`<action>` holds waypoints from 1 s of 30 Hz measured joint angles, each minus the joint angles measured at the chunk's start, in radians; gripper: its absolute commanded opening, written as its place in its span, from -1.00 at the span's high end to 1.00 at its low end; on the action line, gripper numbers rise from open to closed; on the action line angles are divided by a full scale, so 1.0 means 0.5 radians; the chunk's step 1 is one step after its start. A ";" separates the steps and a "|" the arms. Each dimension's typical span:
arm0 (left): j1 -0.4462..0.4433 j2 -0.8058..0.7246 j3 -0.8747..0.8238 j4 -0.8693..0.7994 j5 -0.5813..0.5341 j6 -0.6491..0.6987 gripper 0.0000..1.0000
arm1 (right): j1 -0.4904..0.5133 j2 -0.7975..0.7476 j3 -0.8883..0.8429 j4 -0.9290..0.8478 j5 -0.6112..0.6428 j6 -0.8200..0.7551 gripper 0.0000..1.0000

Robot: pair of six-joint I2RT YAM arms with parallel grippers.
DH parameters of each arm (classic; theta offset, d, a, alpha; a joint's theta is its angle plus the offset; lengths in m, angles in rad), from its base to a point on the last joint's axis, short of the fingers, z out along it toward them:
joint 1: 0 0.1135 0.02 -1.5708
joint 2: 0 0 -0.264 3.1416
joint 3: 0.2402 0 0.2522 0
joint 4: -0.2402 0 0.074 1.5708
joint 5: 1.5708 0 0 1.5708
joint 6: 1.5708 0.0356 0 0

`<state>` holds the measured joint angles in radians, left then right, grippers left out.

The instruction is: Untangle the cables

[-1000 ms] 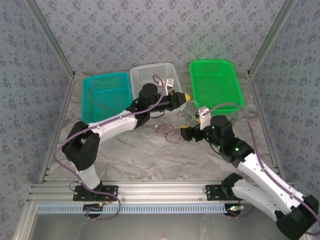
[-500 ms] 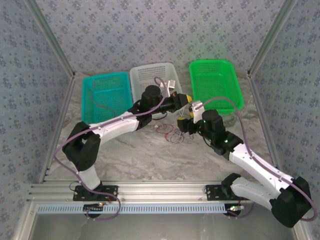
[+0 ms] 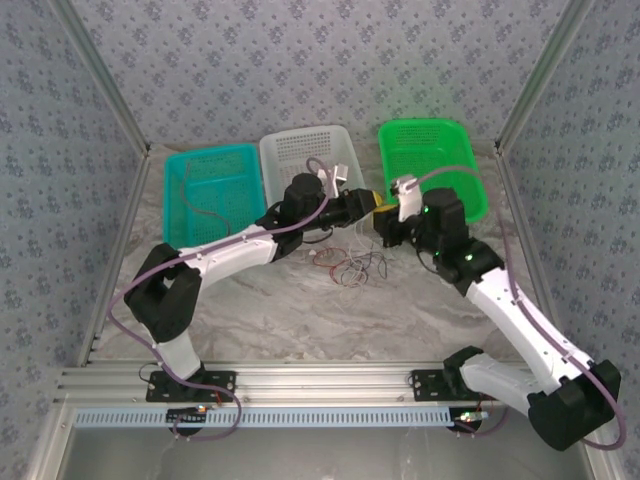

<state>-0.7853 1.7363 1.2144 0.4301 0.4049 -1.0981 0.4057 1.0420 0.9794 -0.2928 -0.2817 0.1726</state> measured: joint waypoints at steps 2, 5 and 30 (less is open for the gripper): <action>0.015 -0.002 -0.014 -0.069 -0.014 0.044 -0.21 | -0.207 0.042 0.126 -0.143 -0.201 0.074 0.87; 0.036 -0.004 -0.014 -0.219 -0.032 0.153 -0.48 | -0.498 0.117 0.269 -0.298 -0.483 0.197 0.96; 0.037 -0.354 -0.230 -0.736 -0.336 0.797 -0.69 | -0.878 0.658 1.933 -0.687 -1.122 0.660 1.00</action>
<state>-0.7666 1.5593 1.0992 0.0620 0.2371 -0.6994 -0.0334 1.3712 1.9461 -0.6365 -0.8425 0.5026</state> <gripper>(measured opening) 0.847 0.071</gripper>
